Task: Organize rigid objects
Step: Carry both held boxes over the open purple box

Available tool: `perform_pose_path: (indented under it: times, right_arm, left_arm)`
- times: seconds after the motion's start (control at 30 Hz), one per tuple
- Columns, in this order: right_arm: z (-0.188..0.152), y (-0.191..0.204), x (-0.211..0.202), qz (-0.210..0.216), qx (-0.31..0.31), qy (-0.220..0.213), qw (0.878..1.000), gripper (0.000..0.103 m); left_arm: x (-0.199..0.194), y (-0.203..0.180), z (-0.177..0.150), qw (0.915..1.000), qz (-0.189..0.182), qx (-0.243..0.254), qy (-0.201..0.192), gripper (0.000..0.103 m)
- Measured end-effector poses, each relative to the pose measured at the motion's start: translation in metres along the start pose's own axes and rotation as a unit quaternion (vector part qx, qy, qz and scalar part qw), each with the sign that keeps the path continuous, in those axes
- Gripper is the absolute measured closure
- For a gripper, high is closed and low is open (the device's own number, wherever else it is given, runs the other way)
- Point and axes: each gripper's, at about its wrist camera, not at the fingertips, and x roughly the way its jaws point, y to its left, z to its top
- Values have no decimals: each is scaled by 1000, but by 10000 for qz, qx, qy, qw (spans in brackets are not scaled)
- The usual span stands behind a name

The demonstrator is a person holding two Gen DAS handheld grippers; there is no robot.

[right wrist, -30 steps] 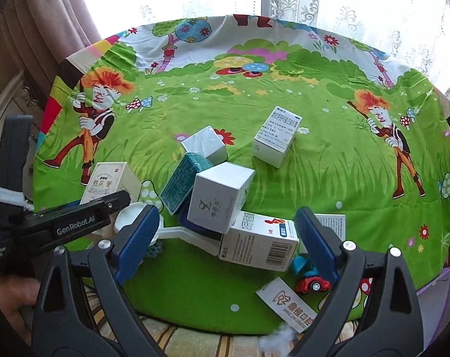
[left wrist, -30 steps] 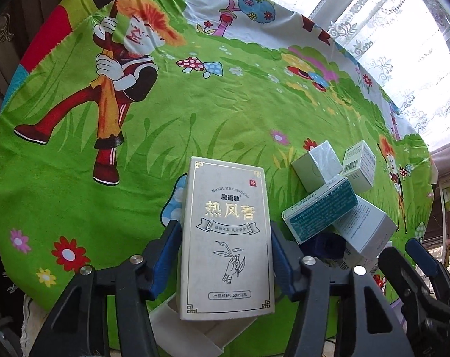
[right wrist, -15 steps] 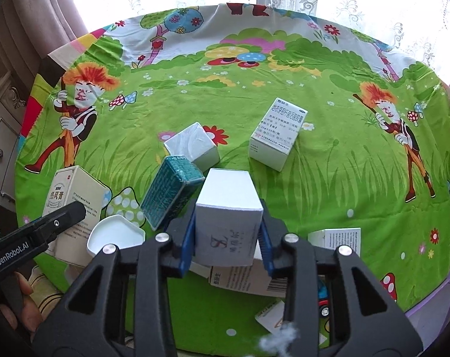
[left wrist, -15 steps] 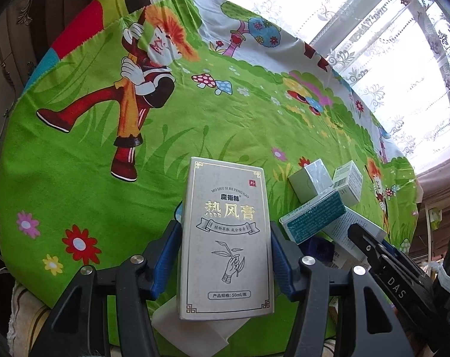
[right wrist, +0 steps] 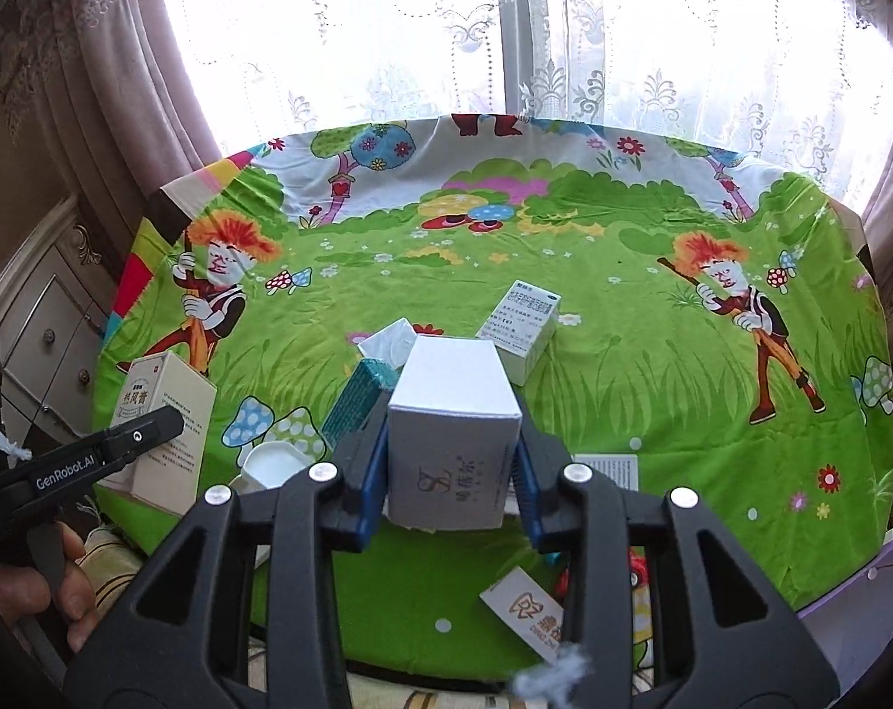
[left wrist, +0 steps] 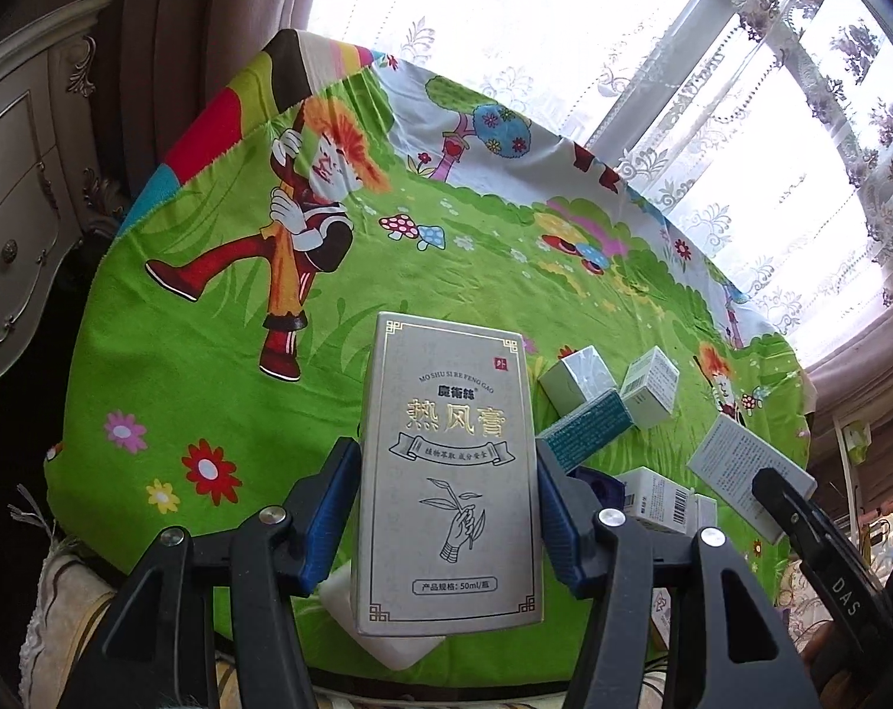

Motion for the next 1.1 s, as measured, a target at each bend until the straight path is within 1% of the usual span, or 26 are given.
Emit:
perform_pose_path:
  times: [0.17, 0.3, 0.43, 0.6, 0.8, 0.93, 1.1]
  right_arm:
    - [-30, -7, -25, 116, 7, 58, 9999, 63]
    - [-51, -14, -41, 82, 7, 79, 9999, 63]
    - [-69, -26, -57, 104, 101, 106, 9998, 63]
    - [-89, -43, -76, 22, 186, 154, 9997, 63]
    - [-109, -74, -103, -169, 369, 135, 9991, 63]
    - [-124, -96, -121, -305, 535, 99, 9981, 63]
    - [-142, -123, -145, -582, 692, 22, 9959, 63]
  left_arm:
    - [-14, -13, -16, 9997, -183, 167, -9, 45]
    - [-24, -22, -34, 9990, -370, 239, 66, 45]
    - [-33, -32, -50, 9976, -605, 287, 175, 45]
    - [-39, -55, -70, 9938, -925, 462, 414, 45]
    - [-49, -90, -97, 9856, -1348, 765, 679, 45]
    - [-55, -114, -117, 9770, -1680, 961, 901, 45]
    - [-64, -141, -139, 9670, -1962, 1203, 1093, 45]
